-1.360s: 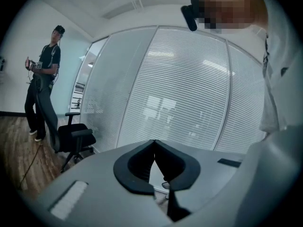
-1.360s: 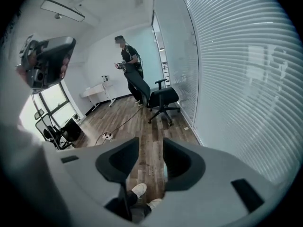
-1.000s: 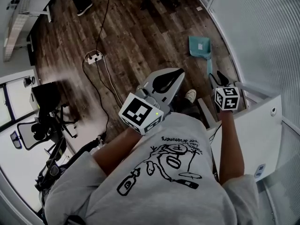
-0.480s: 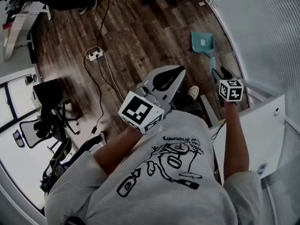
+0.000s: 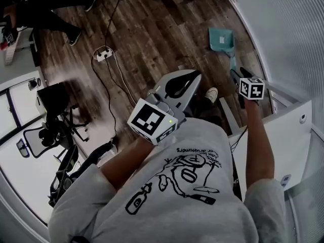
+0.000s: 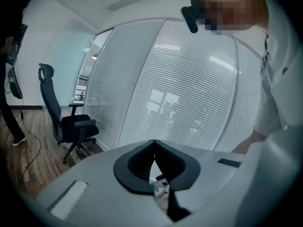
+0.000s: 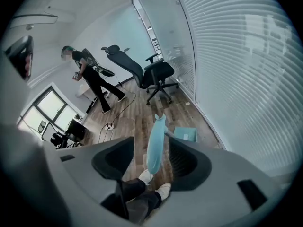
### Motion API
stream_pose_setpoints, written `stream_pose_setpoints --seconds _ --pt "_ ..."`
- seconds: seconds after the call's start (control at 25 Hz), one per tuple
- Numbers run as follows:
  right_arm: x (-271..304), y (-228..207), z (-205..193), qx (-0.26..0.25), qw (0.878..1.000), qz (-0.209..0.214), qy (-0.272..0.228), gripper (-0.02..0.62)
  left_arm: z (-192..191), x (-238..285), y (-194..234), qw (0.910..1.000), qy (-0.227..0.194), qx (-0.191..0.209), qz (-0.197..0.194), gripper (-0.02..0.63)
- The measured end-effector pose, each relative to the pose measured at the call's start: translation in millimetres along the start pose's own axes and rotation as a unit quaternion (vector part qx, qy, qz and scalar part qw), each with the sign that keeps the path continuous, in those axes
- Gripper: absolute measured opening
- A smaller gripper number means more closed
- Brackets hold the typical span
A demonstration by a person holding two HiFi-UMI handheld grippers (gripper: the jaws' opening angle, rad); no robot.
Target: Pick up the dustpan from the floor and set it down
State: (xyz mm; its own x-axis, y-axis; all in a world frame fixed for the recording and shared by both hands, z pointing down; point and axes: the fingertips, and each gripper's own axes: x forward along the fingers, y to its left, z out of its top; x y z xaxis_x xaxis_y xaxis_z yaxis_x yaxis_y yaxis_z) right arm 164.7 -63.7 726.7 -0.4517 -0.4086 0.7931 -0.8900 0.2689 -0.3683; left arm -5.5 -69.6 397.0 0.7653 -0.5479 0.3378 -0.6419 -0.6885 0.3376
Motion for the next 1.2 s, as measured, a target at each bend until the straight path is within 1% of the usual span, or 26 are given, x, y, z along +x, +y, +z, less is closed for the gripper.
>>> stream_pose_setpoints --seconds 0.36,0.56,0.84,1.2 --pt "17.0 -5.6 -5.3 0.024 1.0 0.014 0.003 0.201 -11.8 -3.1 6.5 0.9998 0.014 -0.01 0.007 0.002" --pt "23.6 -4.2 -6.0 0.029 0.999 0.022 0.003 0.201 -16.9 -6.0 6.2 0.9996 0.021 -0.013 0.008 0.002" --pt "37.4 -12.3 -9.3 0.047 0.999 0.026 0.005 0.202 -23.8 -9.2 5.2 0.9994 0.029 -0.016 0.013 0.002" --pt "52.1 -14.6 -3.2 0.064 0.998 0.03 0.007 0.202 -24.6 -15.1 9.1 0.999 0.032 -0.023 0.021 0.002"
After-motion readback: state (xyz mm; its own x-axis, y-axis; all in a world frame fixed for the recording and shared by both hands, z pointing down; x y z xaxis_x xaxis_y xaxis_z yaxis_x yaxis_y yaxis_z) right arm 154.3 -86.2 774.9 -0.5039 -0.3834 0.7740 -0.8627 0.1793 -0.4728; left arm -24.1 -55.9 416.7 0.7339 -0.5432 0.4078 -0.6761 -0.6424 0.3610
